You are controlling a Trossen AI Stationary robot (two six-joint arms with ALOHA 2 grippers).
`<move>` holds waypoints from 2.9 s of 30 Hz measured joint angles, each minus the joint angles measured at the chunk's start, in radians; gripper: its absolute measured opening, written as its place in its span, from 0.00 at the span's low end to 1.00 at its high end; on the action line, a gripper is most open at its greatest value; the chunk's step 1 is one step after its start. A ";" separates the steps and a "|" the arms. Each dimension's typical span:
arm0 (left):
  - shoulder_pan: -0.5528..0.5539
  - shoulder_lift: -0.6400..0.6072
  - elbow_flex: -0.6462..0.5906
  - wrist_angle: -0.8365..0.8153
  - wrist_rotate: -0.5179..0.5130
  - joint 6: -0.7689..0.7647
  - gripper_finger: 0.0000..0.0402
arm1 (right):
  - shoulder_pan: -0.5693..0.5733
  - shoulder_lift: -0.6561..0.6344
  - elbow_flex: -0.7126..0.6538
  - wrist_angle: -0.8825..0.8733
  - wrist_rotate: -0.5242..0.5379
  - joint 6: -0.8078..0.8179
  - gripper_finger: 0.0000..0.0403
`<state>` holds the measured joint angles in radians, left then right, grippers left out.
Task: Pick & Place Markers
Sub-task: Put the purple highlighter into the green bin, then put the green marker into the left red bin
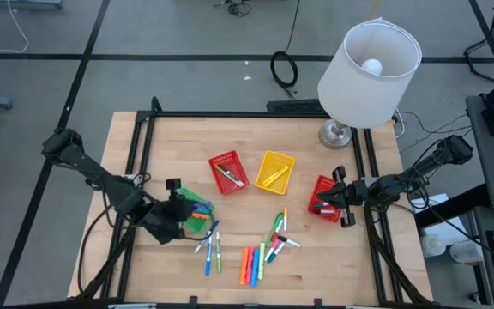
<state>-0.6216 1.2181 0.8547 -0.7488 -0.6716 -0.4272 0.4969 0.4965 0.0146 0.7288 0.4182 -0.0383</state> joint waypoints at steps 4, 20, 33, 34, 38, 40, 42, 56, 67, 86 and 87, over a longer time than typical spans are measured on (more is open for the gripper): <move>0.046 0.057 0.129 -0.182 0.093 0.004 0.14 | 0.000 0.000 0.000 -0.001 -0.001 0.000 0.00; 0.155 0.249 0.180 -0.356 0.343 0.050 0.14 | 0.000 0.000 0.000 -0.004 -0.004 -0.003 0.00; 0.201 0.367 0.179 -0.358 0.411 0.134 0.14 | 0.000 0.000 0.000 0.000 -0.004 0.000 0.00; 0.203 0.367 0.178 -0.357 0.412 0.136 0.14 | 0.000 0.000 0.000 0.000 -0.004 0.000 0.00; 0.217 0.367 0.177 -0.355 0.413 0.129 0.14 | 0.000 0.000 0.000 0.000 -0.004 0.000 0.00; 0.218 0.366 0.177 -0.355 0.412 0.125 0.17 | 0.000 0.000 0.000 0.000 -0.004 0.000 0.00; 0.218 0.366 0.177 -0.355 0.413 0.116 0.21 | 0.000 0.000 0.000 0.000 -0.004 0.000 0.00; 0.166 0.291 0.232 -0.341 0.377 0.143 0.37 | 0.000 0.000 0.000 0.000 -0.004 0.000 0.00; -0.002 -0.208 -0.107 0.425 0.253 0.331 0.07 | 0.000 0.000 0.000 0.000 -0.005 0.001 0.00; 0.031 -0.826 -0.708 1.077 0.059 0.577 0.01 | 0.001 0.001 0.000 -0.006 -0.005 0.015 0.00; 0.047 -0.854 -0.700 1.046 0.059 0.593 0.01 | 0.001 0.001 0.000 -0.006 -0.005 0.009 0.00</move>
<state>-0.5750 0.3637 0.1545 0.2971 -0.6122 0.1654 0.4976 0.4973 0.0147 0.7228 0.4133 -0.0293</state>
